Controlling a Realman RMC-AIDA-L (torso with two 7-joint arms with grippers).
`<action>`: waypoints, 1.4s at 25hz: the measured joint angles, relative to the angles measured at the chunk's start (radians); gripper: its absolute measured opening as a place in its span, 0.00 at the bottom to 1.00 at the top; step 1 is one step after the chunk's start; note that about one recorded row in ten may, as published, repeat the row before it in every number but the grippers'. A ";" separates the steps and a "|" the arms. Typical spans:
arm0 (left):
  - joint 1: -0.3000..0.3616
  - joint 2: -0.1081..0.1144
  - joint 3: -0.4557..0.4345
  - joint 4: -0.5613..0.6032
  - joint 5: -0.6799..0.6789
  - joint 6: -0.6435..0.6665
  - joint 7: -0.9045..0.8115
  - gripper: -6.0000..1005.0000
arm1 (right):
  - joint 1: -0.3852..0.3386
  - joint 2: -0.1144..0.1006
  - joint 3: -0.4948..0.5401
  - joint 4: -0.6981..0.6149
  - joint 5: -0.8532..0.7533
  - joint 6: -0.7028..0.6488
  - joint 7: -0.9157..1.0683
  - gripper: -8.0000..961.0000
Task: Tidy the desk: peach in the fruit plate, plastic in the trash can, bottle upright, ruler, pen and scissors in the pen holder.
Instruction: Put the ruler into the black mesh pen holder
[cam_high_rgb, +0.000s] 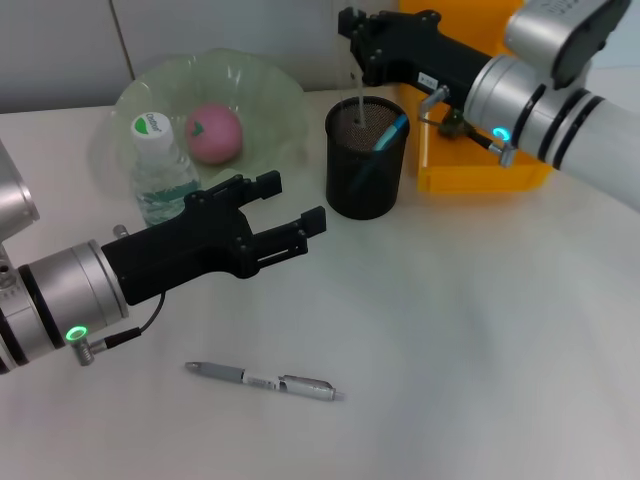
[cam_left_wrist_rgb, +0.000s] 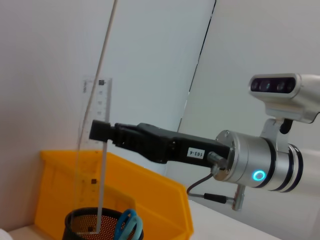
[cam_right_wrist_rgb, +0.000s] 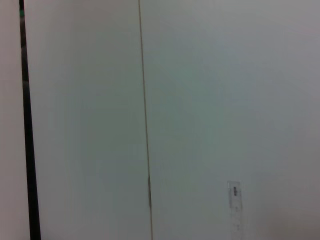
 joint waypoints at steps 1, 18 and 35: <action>0.000 0.000 -0.001 0.000 0.000 -0.001 0.000 0.81 | 0.005 0.000 -0.001 0.005 -0.002 0.007 0.000 0.01; -0.007 0.003 -0.011 0.000 0.001 -0.003 0.001 0.81 | 0.009 0.000 -0.014 0.054 0.000 0.065 -0.026 0.01; -0.002 0.011 -0.012 0.012 0.001 0.003 0.001 0.81 | -0.013 -0.002 -0.007 0.048 0.001 0.053 0.057 0.33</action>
